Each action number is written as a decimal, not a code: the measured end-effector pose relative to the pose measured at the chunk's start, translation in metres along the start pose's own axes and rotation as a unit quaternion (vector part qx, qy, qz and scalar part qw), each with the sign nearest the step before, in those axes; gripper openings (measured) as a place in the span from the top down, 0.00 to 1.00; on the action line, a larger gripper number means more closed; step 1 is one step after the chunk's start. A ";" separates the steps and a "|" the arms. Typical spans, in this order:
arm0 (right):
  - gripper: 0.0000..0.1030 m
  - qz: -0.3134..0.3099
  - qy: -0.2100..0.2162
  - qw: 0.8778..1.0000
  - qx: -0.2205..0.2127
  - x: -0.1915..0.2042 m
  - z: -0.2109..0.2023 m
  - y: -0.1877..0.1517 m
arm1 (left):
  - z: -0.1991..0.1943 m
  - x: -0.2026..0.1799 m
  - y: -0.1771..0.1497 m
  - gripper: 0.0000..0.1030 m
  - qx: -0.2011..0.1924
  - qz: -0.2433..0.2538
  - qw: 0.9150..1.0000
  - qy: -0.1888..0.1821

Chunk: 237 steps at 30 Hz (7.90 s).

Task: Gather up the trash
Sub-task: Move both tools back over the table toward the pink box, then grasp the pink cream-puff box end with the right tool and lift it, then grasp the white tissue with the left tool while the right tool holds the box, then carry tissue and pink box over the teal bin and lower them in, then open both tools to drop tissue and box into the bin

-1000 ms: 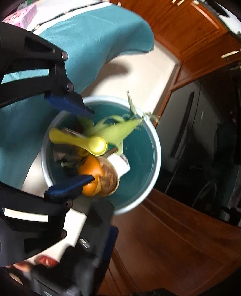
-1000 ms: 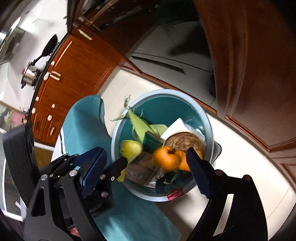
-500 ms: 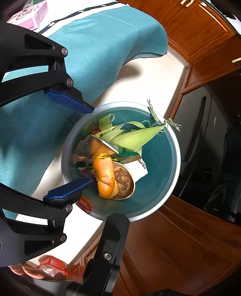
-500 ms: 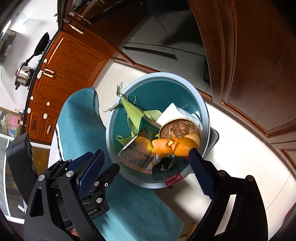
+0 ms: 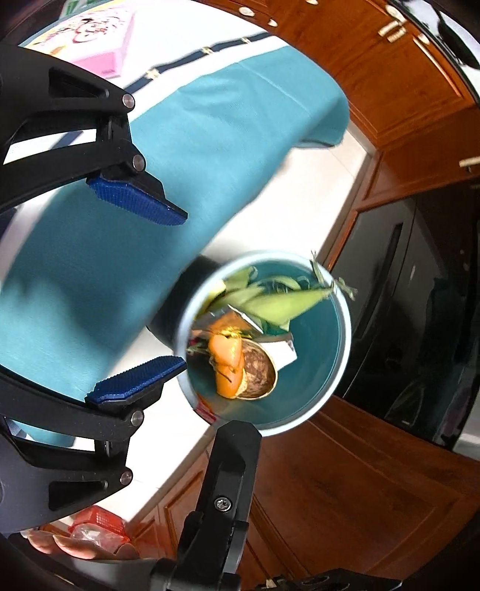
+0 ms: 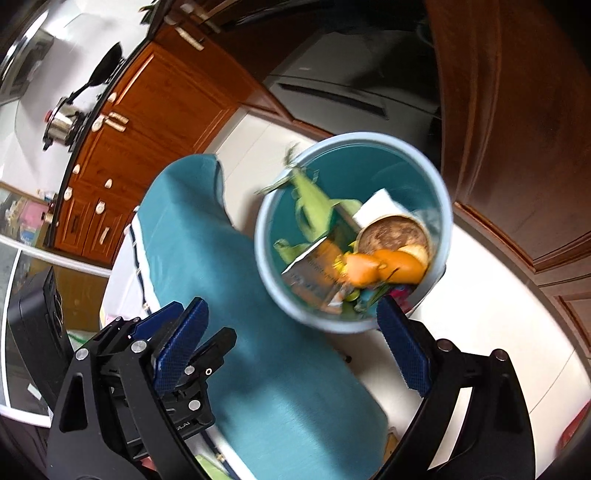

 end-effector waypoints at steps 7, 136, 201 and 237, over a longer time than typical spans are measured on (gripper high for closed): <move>0.14 -0.053 -0.007 0.999 0.009 0.059 0.000 -0.024 | -0.033 0.043 -0.037 0.28 -0.025 -0.039 0.999 0.000; 0.58 -0.219 0.026 0.975 -0.007 0.139 0.010 -0.055 | -0.058 0.120 -0.136 0.97 -0.024 -0.090 0.995 0.044; 0.58 -0.153 -0.129 0.967 0.156 -0.064 0.038 0.078 | 0.109 -0.066 0.121 0.95 0.085 0.002 0.985 -0.148; 0.14 -0.108 -0.118 0.986 0.045 -0.034 0.005 0.066 | 0.082 0.003 0.121 0.17 0.007 0.000 0.998 -0.056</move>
Point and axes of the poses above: each gripper's, at about its wrist camera, not at the fingertips, and z roughly the way its jaws point, x to its left, y to its top, the point moved 8 cm from there along z, roughly the way its jaws point, and after that the axes turned 8 degrees about x, right-handed, at the moved point
